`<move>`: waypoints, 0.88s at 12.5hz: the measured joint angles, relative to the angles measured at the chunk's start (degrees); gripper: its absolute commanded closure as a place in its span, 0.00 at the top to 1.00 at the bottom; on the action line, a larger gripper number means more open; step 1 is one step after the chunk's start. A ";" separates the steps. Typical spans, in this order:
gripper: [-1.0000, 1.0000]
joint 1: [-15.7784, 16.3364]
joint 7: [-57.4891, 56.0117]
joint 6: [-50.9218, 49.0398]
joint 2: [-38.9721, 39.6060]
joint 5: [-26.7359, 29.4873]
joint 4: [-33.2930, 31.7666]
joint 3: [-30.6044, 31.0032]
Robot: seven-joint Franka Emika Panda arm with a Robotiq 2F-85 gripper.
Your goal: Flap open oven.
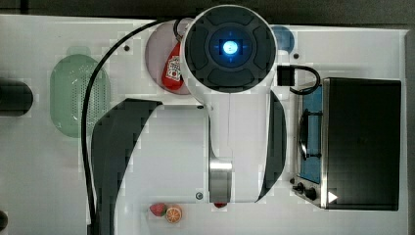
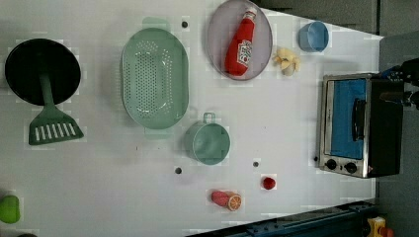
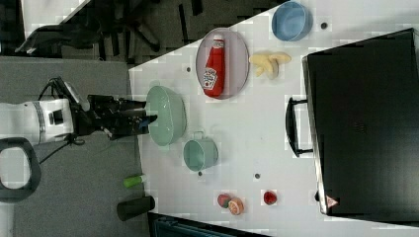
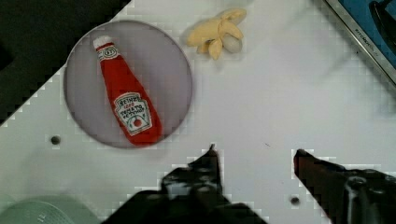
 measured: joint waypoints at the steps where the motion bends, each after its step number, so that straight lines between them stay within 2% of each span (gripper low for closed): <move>1: 0.79 -0.33 0.72 -4.11 -5.36 0.00 -6.49 -0.14; 3: 1.00 -1.39 0.96 -10.55 -17.16 0.15 -15.55 -0.88; 5: 1.00 -1.85 0.97 -10.56 -24.86 0.12 -16.11 -1.63; 6: 0.95 -1.86 0.97 -10.15 -26.52 0.39 -14.55 -1.58; 8: 0.69 -1.86 0.97 -8.66 -27.01 1.04 -12.42 -1.18; 11: 0.34 -1.94 1.00 -7.75 -24.52 1.04 -13.32 -1.86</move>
